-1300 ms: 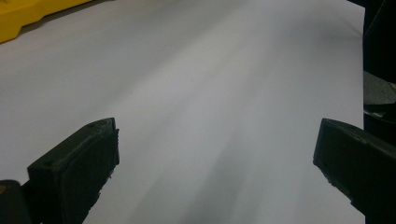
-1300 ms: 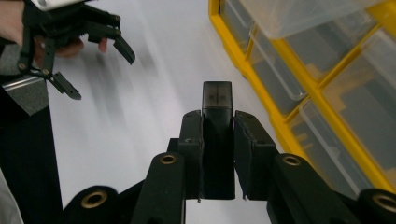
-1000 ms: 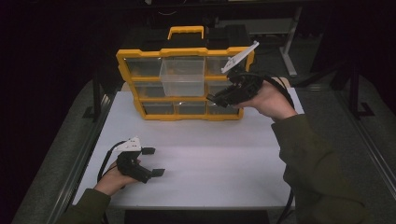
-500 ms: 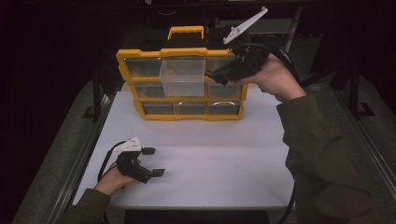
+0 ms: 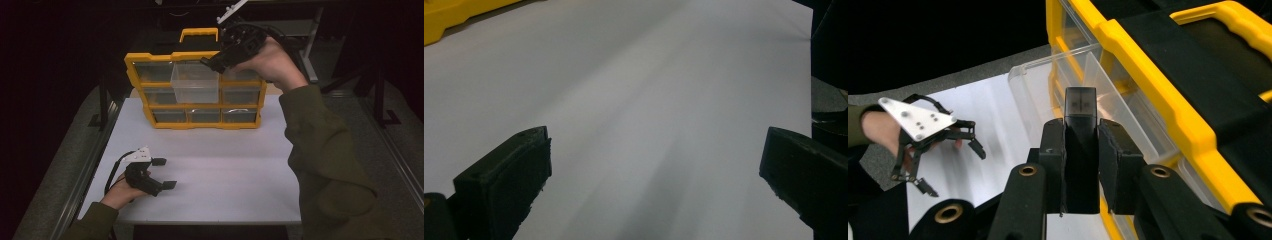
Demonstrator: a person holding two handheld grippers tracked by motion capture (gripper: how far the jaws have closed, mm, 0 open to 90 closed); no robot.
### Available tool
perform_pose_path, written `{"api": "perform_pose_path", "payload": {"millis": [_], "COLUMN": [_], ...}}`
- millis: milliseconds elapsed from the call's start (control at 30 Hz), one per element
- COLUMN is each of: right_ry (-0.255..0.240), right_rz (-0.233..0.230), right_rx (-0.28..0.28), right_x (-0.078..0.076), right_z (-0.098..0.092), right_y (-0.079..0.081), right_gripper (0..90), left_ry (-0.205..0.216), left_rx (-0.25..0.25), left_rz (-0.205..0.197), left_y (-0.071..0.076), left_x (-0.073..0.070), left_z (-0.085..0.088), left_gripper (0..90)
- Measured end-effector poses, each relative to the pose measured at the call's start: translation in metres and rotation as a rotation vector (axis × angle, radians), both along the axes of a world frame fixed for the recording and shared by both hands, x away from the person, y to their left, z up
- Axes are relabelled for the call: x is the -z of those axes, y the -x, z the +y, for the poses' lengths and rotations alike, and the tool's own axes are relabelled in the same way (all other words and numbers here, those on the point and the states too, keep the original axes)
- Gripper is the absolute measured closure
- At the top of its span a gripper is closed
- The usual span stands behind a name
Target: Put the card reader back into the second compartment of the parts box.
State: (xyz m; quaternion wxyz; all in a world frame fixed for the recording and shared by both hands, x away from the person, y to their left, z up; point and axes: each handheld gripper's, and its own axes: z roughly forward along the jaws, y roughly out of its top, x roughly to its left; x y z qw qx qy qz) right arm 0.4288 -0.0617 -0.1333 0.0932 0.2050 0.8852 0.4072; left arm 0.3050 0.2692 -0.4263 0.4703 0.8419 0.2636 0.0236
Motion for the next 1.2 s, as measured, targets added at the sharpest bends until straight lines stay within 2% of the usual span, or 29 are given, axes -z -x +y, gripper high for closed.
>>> {"api": "perform_pose_path", "payload": {"millis": [167,233,300,500,700,800,1000,1200], "right_ry": [0.014,0.021,0.018,0.009,-0.038,-0.045,-0.054,-0.055], "right_rz": [0.023,0.047,0.052,0.053,0.047,0.046,0.035,0.026], "right_rx": [0.005,-0.001,0.012,0.026,0.046,0.060,0.079,0.092], "right_x": [0.010,0.016,0.020,0.020,0.014,0.014,0.021,0.035], "right_z": [0.017,0.024,0.028,0.027,0.007,-0.003,-0.022,-0.035], "right_y": [-0.014,-0.019,-0.023,-0.023,-0.013,-0.008,0.002,0.012], "right_gripper": [72.2,71.3,62.6,56.1,49.5,46.1,39.0,31.6], "left_ry": [0.001,0.002,0.005,0.004,0.002,0.001,0.001,0.000], "left_rx": [0.001,0.002,0.002,0.001,0.000,0.000,0.000,-0.001], "left_rz": [0.001,0.000,0.000,0.003,0.001,0.001,-0.001,0.001], "left_y": [0.000,0.000,0.000,0.000,0.000,0.000,0.001,0.001], "left_x": [0.000,0.000,0.000,0.000,0.000,0.000,0.000,0.000], "left_z": [0.000,0.000,0.000,0.001,0.000,0.000,0.000,-0.001], "left_gripper": [0.0,0.0,0.0,0.0,0.0,0.0,0.0,0.0]}}
